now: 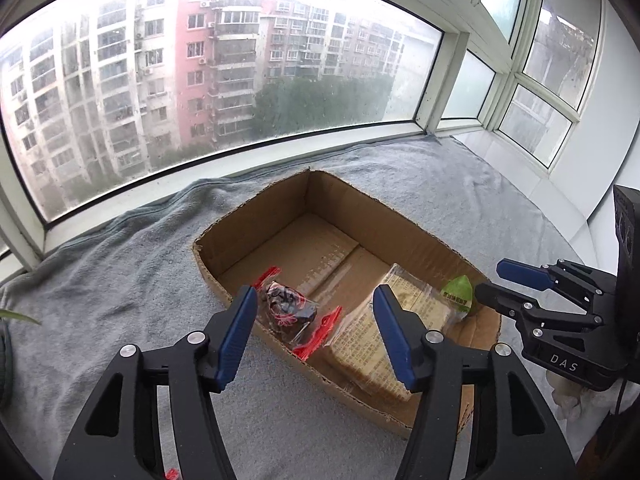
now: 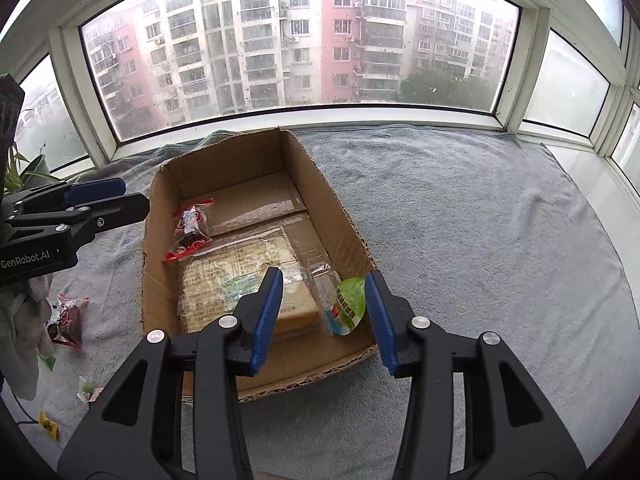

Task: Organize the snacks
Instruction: 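Open the left gripper over the box while the right gripper withdraws from it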

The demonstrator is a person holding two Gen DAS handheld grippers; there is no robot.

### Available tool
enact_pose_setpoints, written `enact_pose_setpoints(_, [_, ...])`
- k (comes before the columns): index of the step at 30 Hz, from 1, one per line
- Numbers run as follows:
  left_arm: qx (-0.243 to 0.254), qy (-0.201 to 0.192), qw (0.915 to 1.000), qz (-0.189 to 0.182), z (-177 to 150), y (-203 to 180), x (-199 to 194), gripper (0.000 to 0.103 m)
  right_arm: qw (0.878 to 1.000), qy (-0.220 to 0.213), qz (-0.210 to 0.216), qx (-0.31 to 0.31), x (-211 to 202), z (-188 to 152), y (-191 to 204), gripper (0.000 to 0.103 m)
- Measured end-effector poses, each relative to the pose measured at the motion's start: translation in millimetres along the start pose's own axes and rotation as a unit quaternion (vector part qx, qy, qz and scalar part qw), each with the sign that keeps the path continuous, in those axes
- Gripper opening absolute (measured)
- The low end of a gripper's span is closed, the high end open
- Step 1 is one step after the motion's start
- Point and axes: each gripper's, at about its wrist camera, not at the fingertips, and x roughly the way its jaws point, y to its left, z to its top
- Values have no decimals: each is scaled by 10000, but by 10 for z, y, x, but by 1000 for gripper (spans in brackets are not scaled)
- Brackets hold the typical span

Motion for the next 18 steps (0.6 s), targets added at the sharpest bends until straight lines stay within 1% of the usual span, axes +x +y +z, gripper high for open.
enact_pose_setpoints(9, [-59, -232, 9997, 83, -11, 103, -348, 60, 9997, -163, 155, -121, -288, -5, 182, 45])
enact_pose_setpoints(14, [-165, -449, 9987, 202, -73, 235, -691, 60, 9987, -273, 425, -81, -547, -104, 326, 45])
enact_pose_setpoints(18, [-332, -530, 9977, 276, -196, 427, -999, 60, 9974, -237, 661, -142, -707, -265, 503, 45])
